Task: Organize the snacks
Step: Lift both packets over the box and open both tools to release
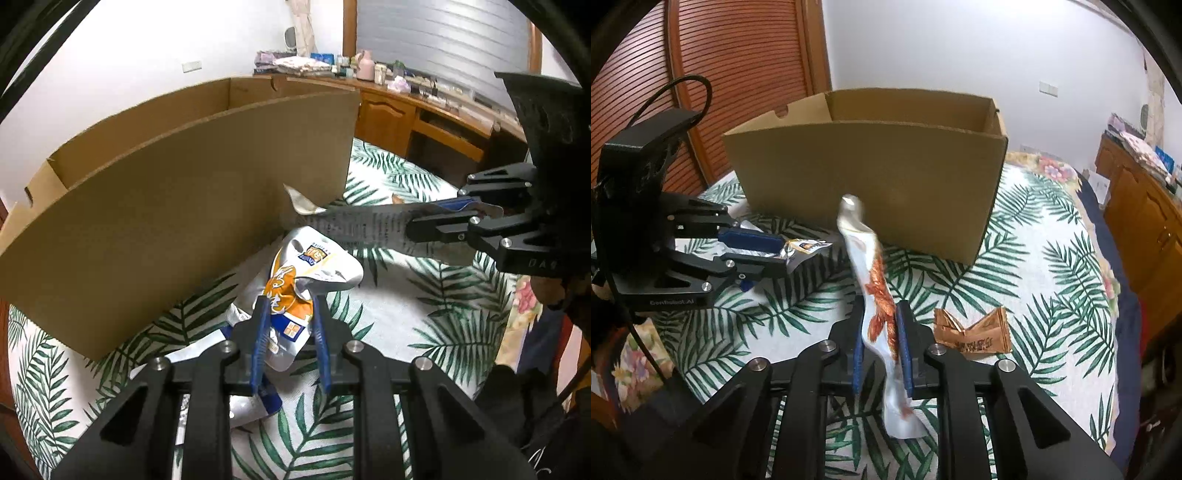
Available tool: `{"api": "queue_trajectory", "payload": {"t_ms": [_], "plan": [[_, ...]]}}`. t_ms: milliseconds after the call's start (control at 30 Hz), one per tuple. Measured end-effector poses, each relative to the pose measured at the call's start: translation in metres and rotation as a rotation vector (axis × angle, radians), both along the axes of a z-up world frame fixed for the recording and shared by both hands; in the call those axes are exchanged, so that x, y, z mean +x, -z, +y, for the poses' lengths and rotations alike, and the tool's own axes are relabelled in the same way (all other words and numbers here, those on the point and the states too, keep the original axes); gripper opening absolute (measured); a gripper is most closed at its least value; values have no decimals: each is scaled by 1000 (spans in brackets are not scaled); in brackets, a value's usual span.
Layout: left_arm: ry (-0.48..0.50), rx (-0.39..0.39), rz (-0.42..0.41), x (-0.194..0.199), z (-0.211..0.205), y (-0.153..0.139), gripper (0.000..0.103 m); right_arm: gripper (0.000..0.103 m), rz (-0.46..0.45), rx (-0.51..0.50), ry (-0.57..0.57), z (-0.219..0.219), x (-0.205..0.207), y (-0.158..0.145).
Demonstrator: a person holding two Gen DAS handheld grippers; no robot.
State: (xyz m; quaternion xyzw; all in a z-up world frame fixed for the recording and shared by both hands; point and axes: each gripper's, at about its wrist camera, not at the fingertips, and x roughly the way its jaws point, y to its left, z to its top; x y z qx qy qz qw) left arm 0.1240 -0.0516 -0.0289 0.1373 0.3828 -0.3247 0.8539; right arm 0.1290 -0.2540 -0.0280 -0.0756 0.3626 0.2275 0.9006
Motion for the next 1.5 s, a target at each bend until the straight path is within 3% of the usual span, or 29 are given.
{"api": "queue_trajectory", "payload": {"t_ms": [133, 667, 1167, 1500], "plan": [[-3, -9, -4, -1, -1, -2, 20, 11, -10, -45, -8, 8, 0, -2], [-60, -111, -82, -17, 22, -35, 20, 10, -97, -53, -10, 13, -18, -25], [-143, -159, -199, -14, 40, -96, 20, 11, -228, -46, -29, 11, -51, -87], [-219, -157, -226, 21, 51, -109, 20, 10, -308, -74, -45, 18, -38, -124]]}}
